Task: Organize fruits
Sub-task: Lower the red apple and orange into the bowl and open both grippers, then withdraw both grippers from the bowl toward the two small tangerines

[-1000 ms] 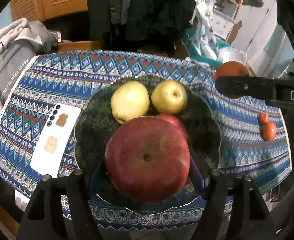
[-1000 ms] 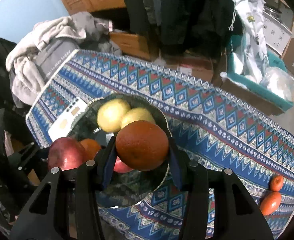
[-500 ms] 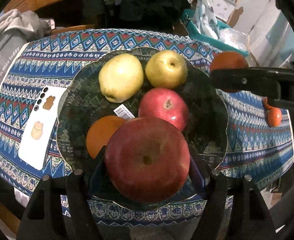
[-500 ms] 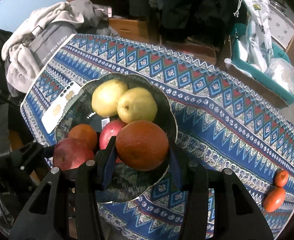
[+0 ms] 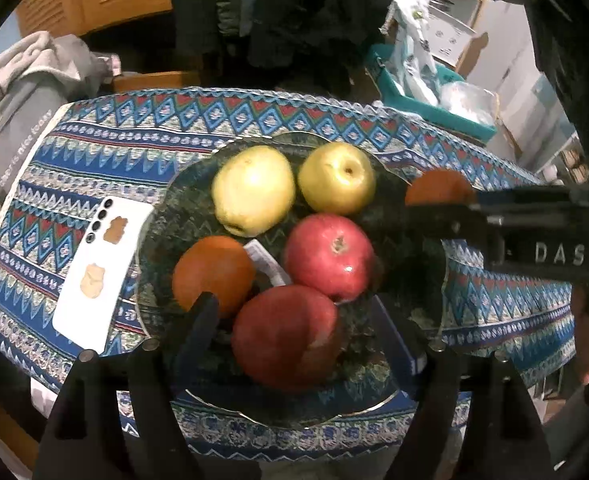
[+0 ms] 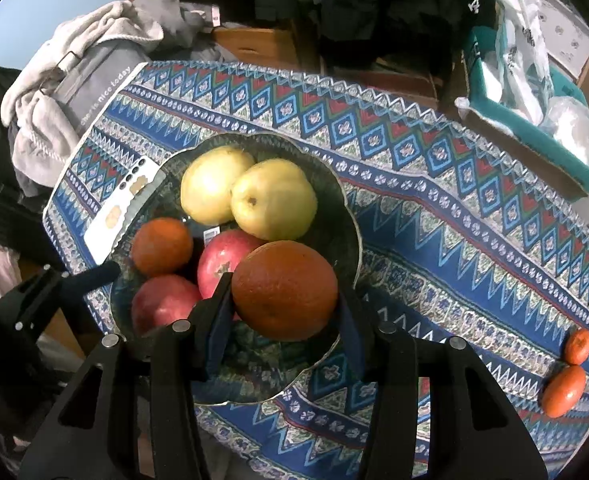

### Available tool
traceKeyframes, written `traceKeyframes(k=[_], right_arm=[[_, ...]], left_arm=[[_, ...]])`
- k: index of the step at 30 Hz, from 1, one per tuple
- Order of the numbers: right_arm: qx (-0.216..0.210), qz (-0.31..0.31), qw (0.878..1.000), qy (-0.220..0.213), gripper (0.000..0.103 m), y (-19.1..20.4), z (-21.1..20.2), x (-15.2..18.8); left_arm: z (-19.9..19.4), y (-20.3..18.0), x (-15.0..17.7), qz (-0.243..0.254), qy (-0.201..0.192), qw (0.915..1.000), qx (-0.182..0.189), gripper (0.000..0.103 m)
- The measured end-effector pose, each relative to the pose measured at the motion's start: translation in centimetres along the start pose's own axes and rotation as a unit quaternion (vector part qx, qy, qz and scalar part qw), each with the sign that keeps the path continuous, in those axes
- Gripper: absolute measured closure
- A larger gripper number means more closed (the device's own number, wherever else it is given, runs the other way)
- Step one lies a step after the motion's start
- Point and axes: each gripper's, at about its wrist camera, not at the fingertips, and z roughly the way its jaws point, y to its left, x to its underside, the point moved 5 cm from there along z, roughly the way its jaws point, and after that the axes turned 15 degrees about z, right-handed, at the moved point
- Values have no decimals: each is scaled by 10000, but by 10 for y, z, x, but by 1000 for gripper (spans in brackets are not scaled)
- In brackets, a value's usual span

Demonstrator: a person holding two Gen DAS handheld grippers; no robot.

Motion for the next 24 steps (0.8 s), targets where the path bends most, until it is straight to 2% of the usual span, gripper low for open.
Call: traceKeyframes(k=[13,22,24], right_arm=[[16,70,9999,125,53,-1,11,2],[7,67,9996,-265,49,1,-16,-6],[56,53,9991,-426,46,1,-27,-8]], left_arm=[[-3,22,0,-385,-77,9992,-99,24],[-15,22,-7,-448,-224,9987,-113,24],[-22,21,-11,-445,-315,9985,-101,24]])
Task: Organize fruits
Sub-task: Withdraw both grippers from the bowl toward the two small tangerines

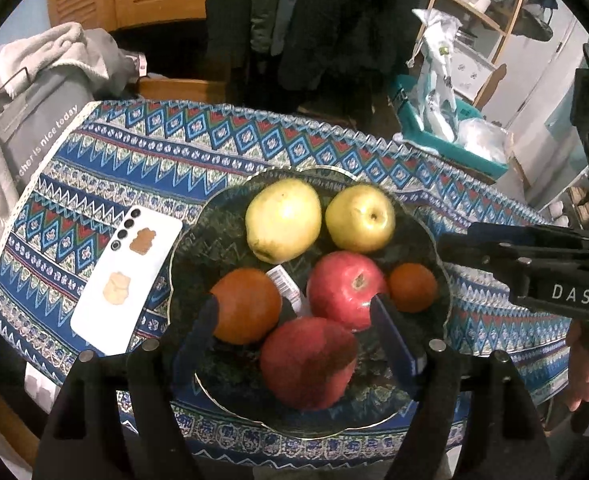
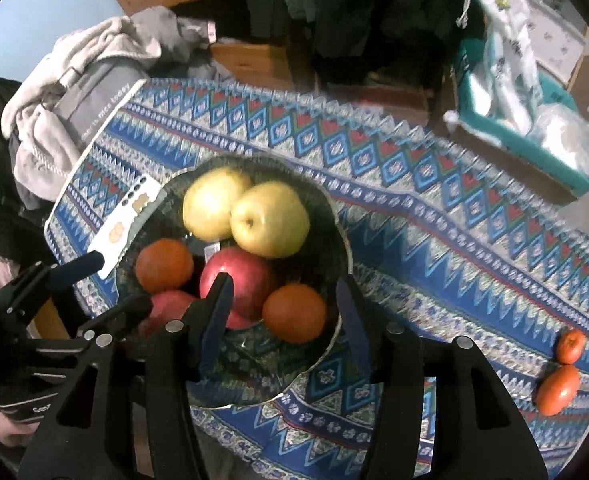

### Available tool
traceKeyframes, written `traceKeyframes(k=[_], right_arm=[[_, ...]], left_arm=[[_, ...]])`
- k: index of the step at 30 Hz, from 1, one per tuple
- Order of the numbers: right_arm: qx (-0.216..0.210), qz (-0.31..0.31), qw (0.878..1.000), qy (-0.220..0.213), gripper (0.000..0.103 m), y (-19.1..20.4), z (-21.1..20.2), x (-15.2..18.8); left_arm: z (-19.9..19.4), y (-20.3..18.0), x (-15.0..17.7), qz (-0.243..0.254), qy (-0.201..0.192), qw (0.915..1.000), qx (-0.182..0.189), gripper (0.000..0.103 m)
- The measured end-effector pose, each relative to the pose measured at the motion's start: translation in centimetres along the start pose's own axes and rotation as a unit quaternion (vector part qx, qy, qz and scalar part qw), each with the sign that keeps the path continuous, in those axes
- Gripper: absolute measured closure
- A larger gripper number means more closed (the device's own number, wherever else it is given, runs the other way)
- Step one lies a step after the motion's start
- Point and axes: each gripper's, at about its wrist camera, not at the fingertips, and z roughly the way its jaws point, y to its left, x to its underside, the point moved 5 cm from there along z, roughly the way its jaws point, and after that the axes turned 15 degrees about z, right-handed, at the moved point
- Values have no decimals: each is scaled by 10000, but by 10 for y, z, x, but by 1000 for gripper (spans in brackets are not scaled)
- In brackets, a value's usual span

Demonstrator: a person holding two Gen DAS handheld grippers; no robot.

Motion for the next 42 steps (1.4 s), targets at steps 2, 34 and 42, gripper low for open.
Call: traceKeyframes(k=[2,34,42], right_arm=[[16,-15,9998,-172,45,1,-11,-3],[-58,-122,9744,-2244,23,-3,-192,-9],[9,74,9718,-2356,22,-35,-206,2]], left_arm=[[-7,-1,-5,24,-98,9999,-28,24],[-134,-69,-73,861,-1614,9830,-142,12],[-144,-97,-81,1098,-1788,9776,-172,6]])
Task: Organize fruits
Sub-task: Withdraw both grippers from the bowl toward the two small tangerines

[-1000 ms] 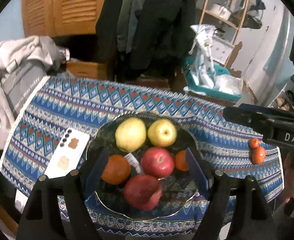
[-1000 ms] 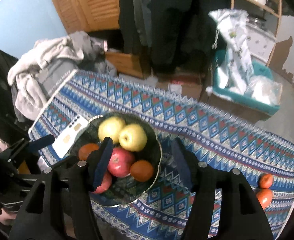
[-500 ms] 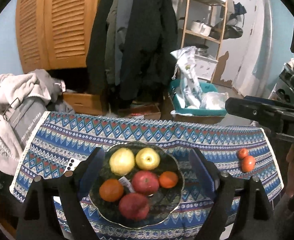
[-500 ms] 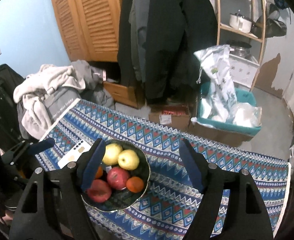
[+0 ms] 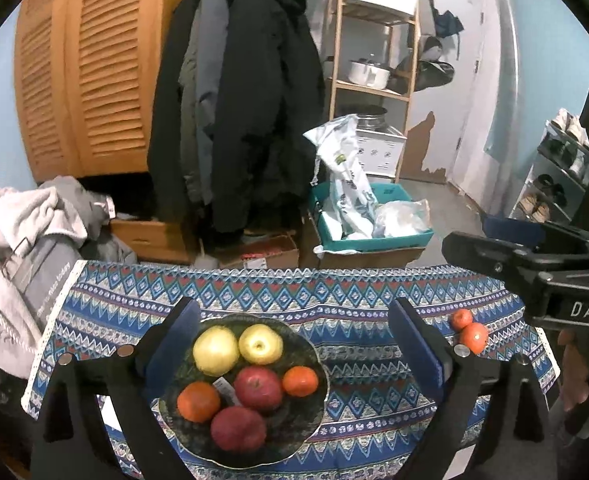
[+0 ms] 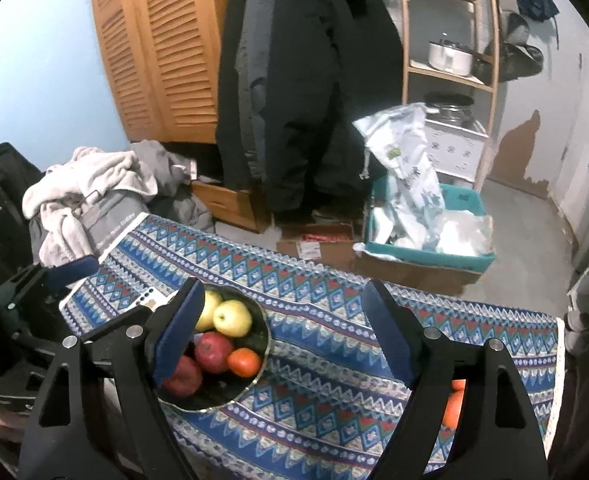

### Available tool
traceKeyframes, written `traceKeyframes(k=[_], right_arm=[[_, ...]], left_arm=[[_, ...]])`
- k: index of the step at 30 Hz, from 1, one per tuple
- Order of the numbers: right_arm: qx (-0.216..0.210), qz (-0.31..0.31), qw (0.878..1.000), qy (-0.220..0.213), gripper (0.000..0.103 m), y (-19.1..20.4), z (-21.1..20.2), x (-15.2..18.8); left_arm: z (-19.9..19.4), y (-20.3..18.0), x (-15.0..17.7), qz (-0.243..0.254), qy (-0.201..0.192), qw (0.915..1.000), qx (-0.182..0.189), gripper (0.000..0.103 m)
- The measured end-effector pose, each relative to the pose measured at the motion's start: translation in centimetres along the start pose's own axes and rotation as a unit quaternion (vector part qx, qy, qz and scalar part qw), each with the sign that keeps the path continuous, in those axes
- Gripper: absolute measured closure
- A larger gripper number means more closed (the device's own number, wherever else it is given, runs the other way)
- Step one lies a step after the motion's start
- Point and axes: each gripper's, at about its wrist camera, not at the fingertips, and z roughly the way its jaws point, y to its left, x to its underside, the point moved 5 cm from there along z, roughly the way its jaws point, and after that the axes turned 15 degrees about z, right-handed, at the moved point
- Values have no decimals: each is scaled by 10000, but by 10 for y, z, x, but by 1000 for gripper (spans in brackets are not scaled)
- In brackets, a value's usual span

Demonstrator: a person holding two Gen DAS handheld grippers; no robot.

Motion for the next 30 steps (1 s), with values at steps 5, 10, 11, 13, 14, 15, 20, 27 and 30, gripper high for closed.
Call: traceKeyframes(k=[5,10,11,13,14,15,20,27,30], right_arm=[[118,175,9998,36,22,-25,-3,4],[299,317,9990,17,22,-50,-10,10],[322,359,9988,8,22,-56,-12,10],[375,414,9984,-14,22,-65,-16,11],[428,437,9981,-34,22,-71,-19,12],[479,460,9978,-51,22,-76,-21,13],[741,656,9951,-42,22,-108,-27,20],[1108,974,9890,85,22,-154,-26,33],[1242,1151,9854,180,22,-177,-23,39]], left_arm=[[7,-21,-6,189,32,9998,80,5],[15,-42,-10,286,94,9991,284,5],[16,-45,-11,301,81,9991,304,5],[18,-53,-13,342,91,9989,316,5],[19,-57,-14,367,101,9986,358,5],[22,-62,-15,390,117,9984,403,5],[34,-85,-20,423,246,9966,656,5],[57,-110,-19,597,437,9939,819,5],[68,-121,-19,729,498,9924,862,5]])
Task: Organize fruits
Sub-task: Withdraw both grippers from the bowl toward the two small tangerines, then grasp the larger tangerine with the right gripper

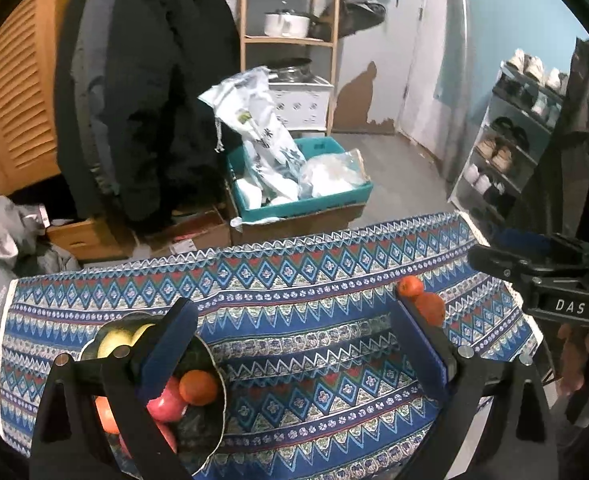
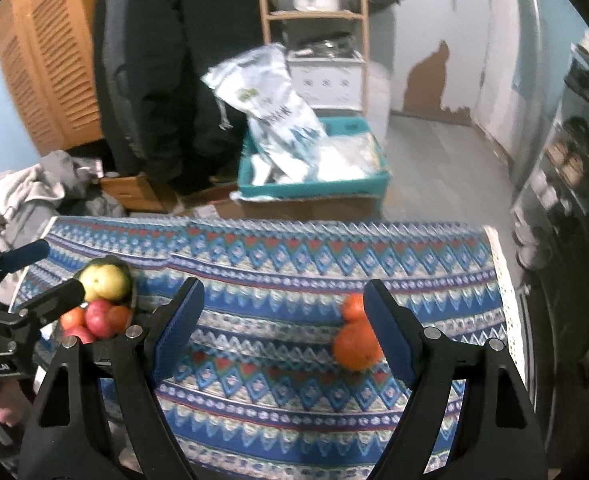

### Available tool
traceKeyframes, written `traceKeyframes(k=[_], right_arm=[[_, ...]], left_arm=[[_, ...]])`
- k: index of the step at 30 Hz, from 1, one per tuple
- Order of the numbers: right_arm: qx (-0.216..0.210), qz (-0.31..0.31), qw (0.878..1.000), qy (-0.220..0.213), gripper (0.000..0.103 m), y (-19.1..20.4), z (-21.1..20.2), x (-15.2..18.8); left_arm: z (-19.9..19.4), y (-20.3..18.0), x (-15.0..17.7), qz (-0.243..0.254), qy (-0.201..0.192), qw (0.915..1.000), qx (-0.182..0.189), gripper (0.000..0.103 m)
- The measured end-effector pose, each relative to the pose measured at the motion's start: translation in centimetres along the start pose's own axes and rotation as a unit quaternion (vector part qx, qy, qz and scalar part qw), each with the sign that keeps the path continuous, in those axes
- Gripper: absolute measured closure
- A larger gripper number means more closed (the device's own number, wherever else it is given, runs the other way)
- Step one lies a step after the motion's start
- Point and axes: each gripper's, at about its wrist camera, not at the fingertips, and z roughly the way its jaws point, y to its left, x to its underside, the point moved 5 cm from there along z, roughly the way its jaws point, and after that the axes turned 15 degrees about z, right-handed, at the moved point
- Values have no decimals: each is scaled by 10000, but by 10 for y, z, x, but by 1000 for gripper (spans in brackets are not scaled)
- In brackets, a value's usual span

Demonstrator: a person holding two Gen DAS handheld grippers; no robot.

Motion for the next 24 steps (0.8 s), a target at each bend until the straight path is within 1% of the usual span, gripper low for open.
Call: traceKeyframes(k=[4,7,12,19,24], right_arm=[[149,127,9997,122,22,-21,9,4],[266,217,9991,244,22,-35,20,8],[434,370,9968,554,22,-53,46,18],[562,469,9918,1043,22,-73,88,36],[689,483,9862,1428,22,-85,120,52]], left_arm=[[16,-10,-1,108,106,9999,50,5],[30,-16,0,166,212,9995,164,5],[61,-25,8,204,527,9980,290,5],[90,-29,15,290,702,9966,317,5],[113,-31,22,288,862,9951,386,5]])
